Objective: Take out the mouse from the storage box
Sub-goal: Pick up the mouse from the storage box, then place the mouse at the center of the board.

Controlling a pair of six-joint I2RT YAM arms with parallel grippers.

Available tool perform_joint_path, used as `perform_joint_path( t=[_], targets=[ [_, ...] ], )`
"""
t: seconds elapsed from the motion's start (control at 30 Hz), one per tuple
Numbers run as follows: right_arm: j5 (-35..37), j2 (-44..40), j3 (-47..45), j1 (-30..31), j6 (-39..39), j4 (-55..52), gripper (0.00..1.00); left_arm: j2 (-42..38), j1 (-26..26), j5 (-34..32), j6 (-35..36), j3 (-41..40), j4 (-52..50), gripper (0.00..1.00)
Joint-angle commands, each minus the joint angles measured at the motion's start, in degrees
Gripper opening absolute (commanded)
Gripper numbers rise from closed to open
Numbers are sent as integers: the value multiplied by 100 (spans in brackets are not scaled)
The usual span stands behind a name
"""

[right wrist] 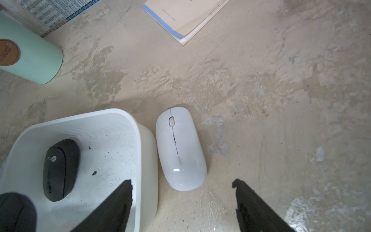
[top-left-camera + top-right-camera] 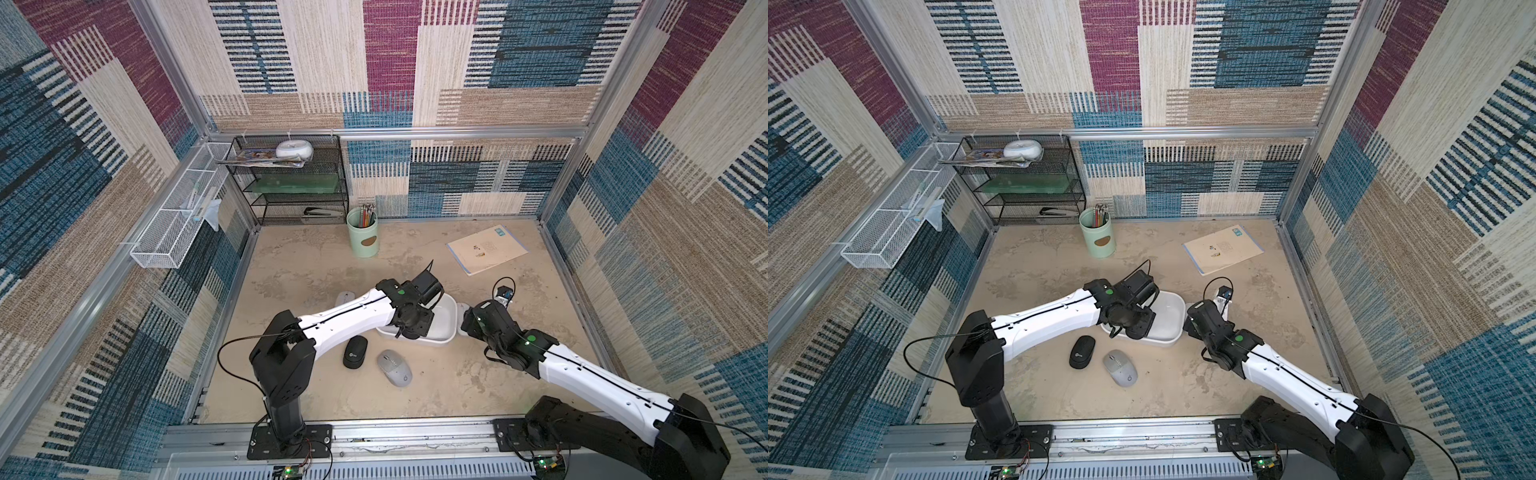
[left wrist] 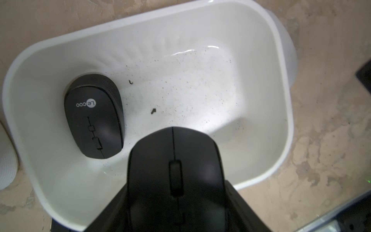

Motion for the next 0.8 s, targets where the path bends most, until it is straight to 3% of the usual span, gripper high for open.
perform_joint_path(
  t=[0.0,0.27,0.57,0.77],
  targets=[
    [179,-83,-34,-47,-60,-121,83,-335,-194,-6,157,-263,109,62],
    [109,-254,-146,-251,-86,-131,83,-756,-985,209,402,-839,408,62],
    [40,-384,-180,-410,-3,-241,83,-260,-1596,361,815,-850,694,62],
    [48,-511,-239,-440,71,-279,83,211,-1669,427,897,-786,797,62]
  ],
)
